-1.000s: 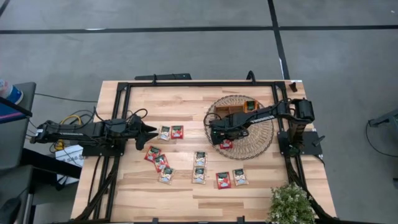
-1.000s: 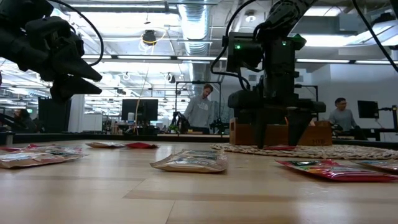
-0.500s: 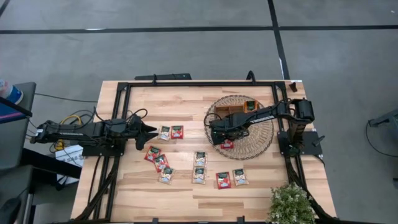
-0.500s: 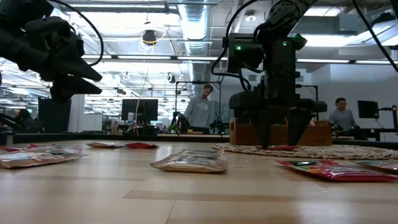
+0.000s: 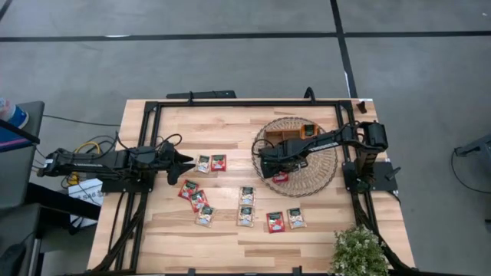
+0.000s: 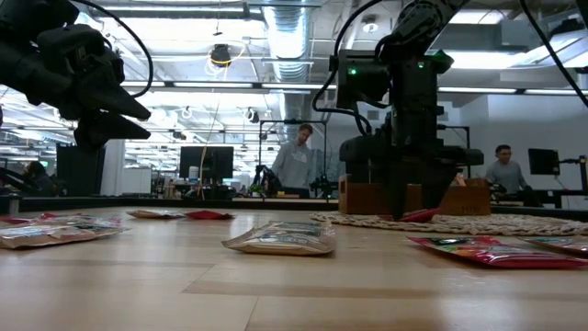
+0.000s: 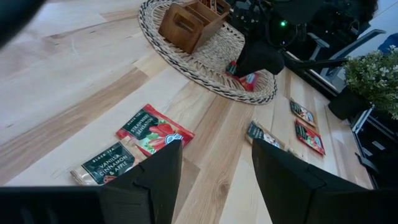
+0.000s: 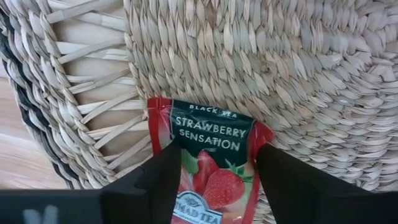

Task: Pick & Place Tea
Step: Put the red tea pack into the middle compartment of the brown organizer

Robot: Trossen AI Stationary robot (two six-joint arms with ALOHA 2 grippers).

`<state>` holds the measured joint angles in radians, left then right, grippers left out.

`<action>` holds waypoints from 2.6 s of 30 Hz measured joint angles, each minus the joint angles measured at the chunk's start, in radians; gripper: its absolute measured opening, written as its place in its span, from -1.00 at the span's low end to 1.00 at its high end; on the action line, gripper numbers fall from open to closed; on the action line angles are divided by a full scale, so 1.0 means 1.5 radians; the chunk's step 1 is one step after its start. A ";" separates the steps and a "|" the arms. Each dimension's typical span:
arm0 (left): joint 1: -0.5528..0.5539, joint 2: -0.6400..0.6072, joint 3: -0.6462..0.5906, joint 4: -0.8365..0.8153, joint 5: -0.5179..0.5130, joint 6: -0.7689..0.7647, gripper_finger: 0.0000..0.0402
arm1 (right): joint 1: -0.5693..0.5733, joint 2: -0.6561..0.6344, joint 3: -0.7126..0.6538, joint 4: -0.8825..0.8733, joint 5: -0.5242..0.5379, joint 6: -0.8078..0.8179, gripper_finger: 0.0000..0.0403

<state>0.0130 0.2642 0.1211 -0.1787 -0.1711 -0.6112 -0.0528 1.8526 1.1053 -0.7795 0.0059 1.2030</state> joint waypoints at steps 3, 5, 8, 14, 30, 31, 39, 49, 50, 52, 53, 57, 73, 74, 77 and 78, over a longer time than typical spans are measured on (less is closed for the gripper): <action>0.000 0.000 0.000 0.000 0.000 0.000 -0.06 | 0.000 0.000 0.000 0.000 0.000 -0.004 -0.10; -0.003 0.000 0.000 0.000 0.000 -0.002 -0.06 | 0.000 -0.004 0.000 0.000 0.000 -0.005 -0.14; -0.006 0.000 0.000 0.000 -0.001 -0.003 -0.06 | 0.000 -0.014 -0.002 0.000 0.002 -0.005 -0.19; -0.006 0.000 0.000 0.000 -0.003 -0.005 -0.06 | 0.000 -0.044 -0.002 -0.004 0.025 -0.005 -0.30; -0.006 0.000 0.000 0.007 -0.003 -0.007 -0.06 | 0.019 -0.046 -0.001 0.054 0.024 -0.030 -0.49; -0.006 0.000 0.000 0.007 -0.003 -0.007 -0.06 | 0.022 -0.046 -0.001 0.067 0.021 -0.040 -0.49; -0.006 0.000 0.000 0.006 -0.003 -0.007 -0.06 | 0.016 -0.046 0.000 0.037 -0.007 -0.048 -0.49; -0.005 0.000 0.000 0.006 -0.005 -0.004 -0.06 | -0.014 -0.046 0.000 0.026 -0.091 -0.075 -0.36; -0.005 0.000 0.000 0.006 -0.005 -0.002 -0.06 | -0.014 -0.046 0.000 0.026 -0.094 -0.075 -0.33; -0.005 0.000 0.000 0.006 -0.006 -0.002 -0.06 | -0.014 -0.046 0.000 0.026 -0.106 -0.075 -0.28; -0.005 0.000 0.000 0.006 -0.006 -0.002 -0.06 | -0.014 -0.046 0.000 0.026 -0.113 -0.075 -0.26; -0.005 0.000 0.000 0.006 -0.012 -0.002 -0.06 | -0.013 -0.047 0.000 0.026 -0.129 -0.075 -0.23; -0.005 0.000 0.000 0.005 -0.017 -0.017 -0.06 | 0.014 -0.047 0.000 0.070 -0.165 -0.124 -0.32; -0.005 0.000 0.000 0.005 -0.017 -0.011 -0.06 | 0.014 -0.047 0.000 0.075 -0.168 -0.123 -0.29; -0.005 0.000 0.000 0.005 -0.018 -0.004 -0.06 | 0.013 -0.047 0.000 0.090 -0.176 -0.099 -0.15; -0.005 0.000 0.000 0.005 -0.018 -0.003 -0.06 | 0.014 -0.047 0.000 0.095 -0.180 -0.086 -0.09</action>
<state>0.0051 0.2646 0.1211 -0.1708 -0.1974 -0.6162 -0.0317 1.7821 1.1058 -0.6369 -0.2646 1.0740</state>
